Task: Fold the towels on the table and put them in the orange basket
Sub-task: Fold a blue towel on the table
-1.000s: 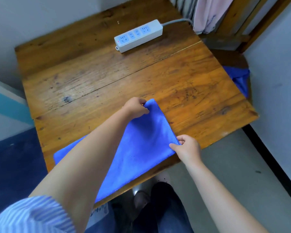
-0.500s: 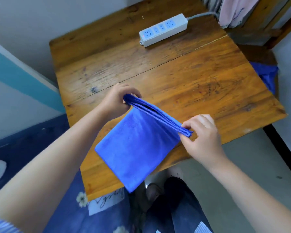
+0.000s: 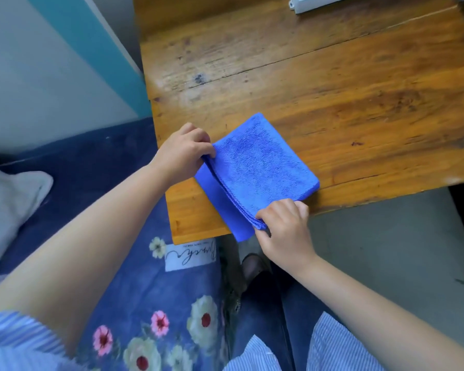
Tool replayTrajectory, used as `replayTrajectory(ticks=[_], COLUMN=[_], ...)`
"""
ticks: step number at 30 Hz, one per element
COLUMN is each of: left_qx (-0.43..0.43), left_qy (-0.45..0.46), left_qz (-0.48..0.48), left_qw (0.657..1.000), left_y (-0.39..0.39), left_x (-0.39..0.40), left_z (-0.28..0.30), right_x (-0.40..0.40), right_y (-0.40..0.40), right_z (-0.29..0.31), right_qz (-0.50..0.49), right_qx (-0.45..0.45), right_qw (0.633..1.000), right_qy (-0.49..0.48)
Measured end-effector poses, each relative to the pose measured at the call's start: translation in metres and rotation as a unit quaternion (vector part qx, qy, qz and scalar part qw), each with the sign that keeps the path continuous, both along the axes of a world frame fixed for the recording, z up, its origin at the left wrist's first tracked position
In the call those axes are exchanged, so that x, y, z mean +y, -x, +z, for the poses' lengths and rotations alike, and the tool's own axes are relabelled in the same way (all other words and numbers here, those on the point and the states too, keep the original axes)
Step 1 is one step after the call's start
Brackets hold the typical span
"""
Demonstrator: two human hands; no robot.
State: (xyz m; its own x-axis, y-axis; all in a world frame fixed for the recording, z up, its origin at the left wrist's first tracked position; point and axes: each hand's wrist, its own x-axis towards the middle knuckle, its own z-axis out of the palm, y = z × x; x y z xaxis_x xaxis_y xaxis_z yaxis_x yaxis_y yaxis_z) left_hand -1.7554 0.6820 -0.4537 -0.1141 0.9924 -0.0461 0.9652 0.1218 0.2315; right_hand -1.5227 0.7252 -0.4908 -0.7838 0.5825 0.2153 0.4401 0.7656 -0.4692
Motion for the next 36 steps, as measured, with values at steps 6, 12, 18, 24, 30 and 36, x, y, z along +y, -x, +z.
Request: replayTrajectory(ticks=[6, 12, 18, 24, 30, 36], left_qx=[0.029, 0.043, 0.044, -0.021, -0.013, 0.102], left_qy=[-0.016, 0.023, 0.002, -0.104, -0.008, 0.026], left_qz=[0.000, 0.086, 0.142, 0.203, 0.212, 0.179], left_qw=[0.999, 0.995, 0.989, 0.973, 0.977, 0.978], left_y=[0.007, 0.005, -0.028, -0.103, -0.170, -0.166], left_x=[-0.020, -0.033, -0.046, -0.046, -0.020, -0.036], left_z=[-0.007, -0.035, -0.047, -0.046, -0.060, -0.086], right_x=[-0.019, -0.029, 0.009, 0.080, 0.108, 0.118], right_y=[0.009, 0.007, -0.014, 0.000, -0.005, -0.017], right_z=[-0.005, -0.028, -0.018, -0.005, -0.025, -0.040], right_qz=[0.030, 0.112, 0.151, 0.097, 0.320, 0.343], right_qx=[-0.022, -0.073, 0.012, -0.003, -0.158, -0.239], right_qw=[0.999, 0.990, 0.988, 0.992, 0.916, 0.878], right_qy=[-0.020, -0.036, 0.007, -0.077, -0.183, -0.234])
